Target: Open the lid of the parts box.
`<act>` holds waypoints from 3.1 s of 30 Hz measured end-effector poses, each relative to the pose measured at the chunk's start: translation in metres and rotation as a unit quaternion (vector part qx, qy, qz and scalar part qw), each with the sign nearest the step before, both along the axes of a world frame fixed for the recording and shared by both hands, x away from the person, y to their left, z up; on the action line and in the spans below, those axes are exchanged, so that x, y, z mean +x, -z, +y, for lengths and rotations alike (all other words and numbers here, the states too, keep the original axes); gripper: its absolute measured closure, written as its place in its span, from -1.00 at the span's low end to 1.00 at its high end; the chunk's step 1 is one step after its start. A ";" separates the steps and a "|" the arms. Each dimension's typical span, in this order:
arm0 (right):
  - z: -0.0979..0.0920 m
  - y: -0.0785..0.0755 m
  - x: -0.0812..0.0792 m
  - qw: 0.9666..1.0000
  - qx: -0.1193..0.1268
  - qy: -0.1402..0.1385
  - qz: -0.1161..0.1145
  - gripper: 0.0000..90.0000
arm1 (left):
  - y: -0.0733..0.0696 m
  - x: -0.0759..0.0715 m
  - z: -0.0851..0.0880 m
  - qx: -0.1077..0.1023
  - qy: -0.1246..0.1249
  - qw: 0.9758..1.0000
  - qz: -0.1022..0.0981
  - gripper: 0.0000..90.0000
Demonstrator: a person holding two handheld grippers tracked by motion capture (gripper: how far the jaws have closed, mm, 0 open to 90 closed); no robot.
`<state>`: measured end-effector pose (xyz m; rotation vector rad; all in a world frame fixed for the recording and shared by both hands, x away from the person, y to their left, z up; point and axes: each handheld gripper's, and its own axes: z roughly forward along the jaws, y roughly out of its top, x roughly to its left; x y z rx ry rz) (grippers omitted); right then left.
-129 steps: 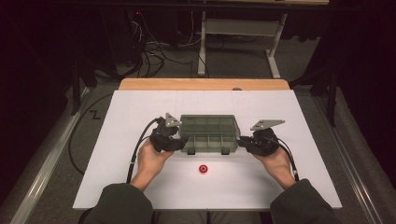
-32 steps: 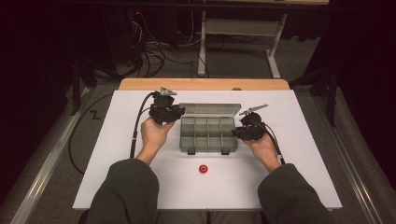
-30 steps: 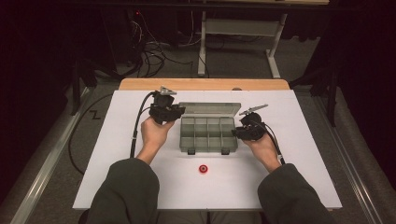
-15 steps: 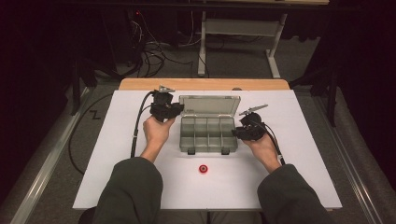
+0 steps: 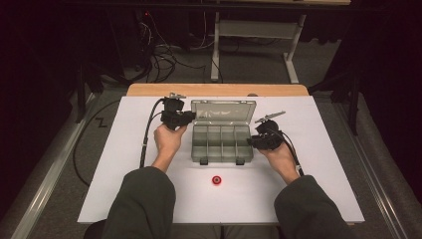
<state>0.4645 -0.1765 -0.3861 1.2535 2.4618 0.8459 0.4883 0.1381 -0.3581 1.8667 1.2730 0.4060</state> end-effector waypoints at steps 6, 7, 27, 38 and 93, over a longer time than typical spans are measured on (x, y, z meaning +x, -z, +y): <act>0.000 0.000 0.000 1.000 -0.001 0.000 0.000 0.65 | 0.006 0.004 -0.001 0.002 -0.005 1.000 0.008 0.73; 0.000 0.000 0.000 1.000 0.000 0.000 0.000 0.65 | 0.007 0.005 -0.001 0.003 -0.005 1.000 0.009 0.73; 0.001 -0.001 0.001 1.000 -0.005 -0.001 0.005 0.65 | 0.020 0.013 -0.005 0.017 -0.012 1.000 0.023 0.74; 0.001 -0.002 0.002 1.000 -0.005 -0.001 0.007 0.65 | 0.027 0.017 -0.010 0.038 -0.019 0.999 0.026 0.76; 0.005 -0.001 -0.002 1.000 -0.022 -0.009 -0.009 0.58 | 0.027 0.012 -0.013 0.070 0.007 0.997 0.036 -0.02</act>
